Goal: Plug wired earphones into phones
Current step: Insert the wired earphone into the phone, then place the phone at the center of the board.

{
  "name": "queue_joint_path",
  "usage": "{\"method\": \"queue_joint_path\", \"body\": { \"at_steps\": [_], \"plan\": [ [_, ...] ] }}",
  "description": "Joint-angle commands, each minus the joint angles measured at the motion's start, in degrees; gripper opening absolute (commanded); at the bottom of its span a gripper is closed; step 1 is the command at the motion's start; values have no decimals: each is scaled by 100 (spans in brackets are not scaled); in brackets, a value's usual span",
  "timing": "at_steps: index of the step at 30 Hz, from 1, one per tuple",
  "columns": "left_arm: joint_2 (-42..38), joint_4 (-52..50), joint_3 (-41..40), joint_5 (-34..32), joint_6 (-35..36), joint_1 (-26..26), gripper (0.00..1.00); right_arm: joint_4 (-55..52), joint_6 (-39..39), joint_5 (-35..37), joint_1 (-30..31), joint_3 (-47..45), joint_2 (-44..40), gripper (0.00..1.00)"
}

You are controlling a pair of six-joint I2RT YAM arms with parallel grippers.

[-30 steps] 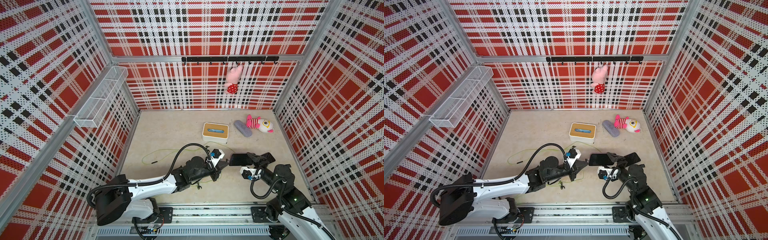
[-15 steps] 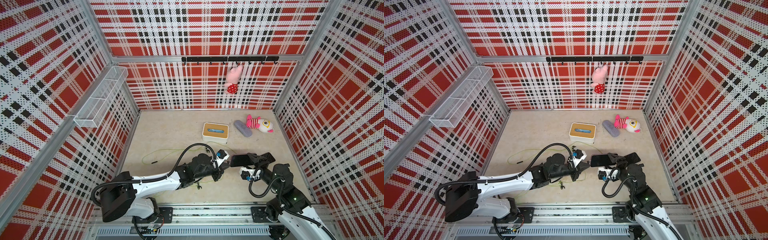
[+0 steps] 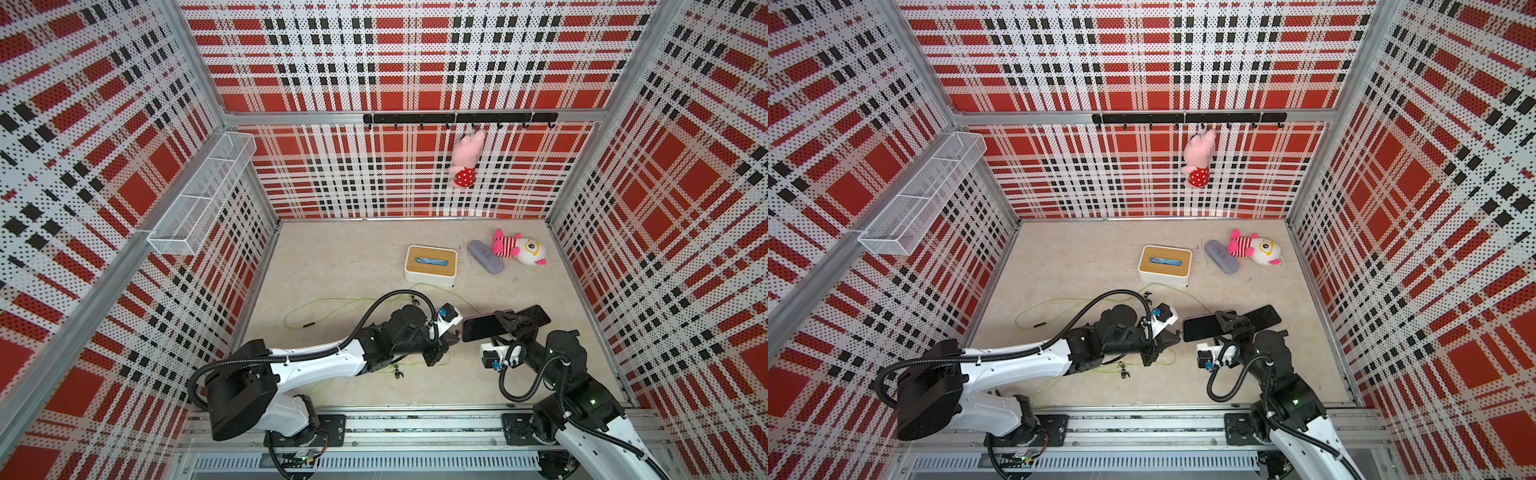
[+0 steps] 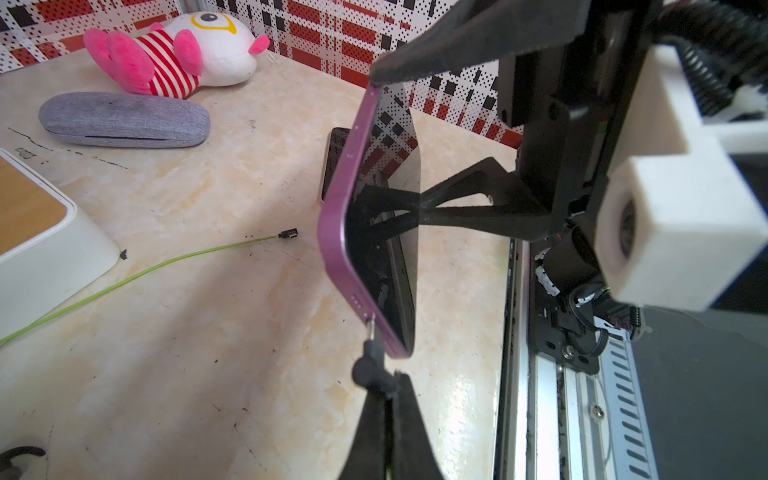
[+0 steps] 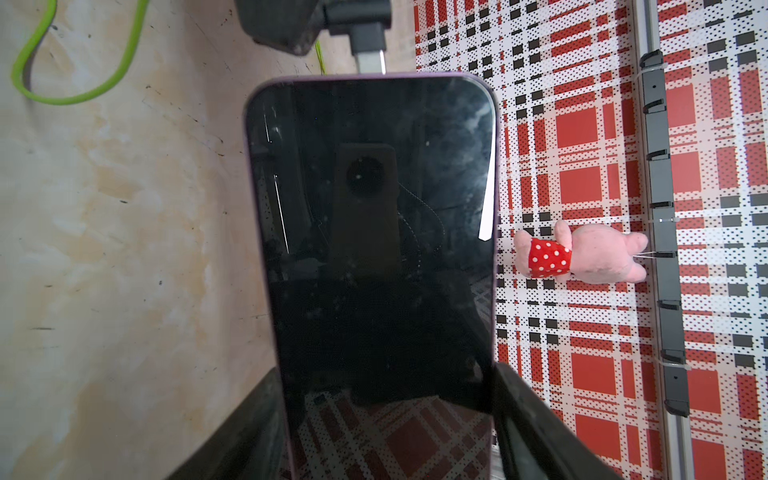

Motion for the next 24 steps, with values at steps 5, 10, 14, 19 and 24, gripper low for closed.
{"method": "queue_joint_path", "body": {
  "at_steps": [5,10,14,19,24],
  "plan": [
    [115,62,276,362,150,18,0,112,-223,-592,52,113,-203,50],
    [182,68,336,310,163,35,0,-22,-294,-636,58,139,-184,49],
    [51,248,275,102,129,66,27,-238,-114,-285,57,250,4,48],
    [-500,904,-278,-52,18,79,73,-850,159,199,58,342,401,46],
    [-1094,1685,-1026,-436,-176,169,83,-1456,572,432,-92,422,910,45]
  ]
}}
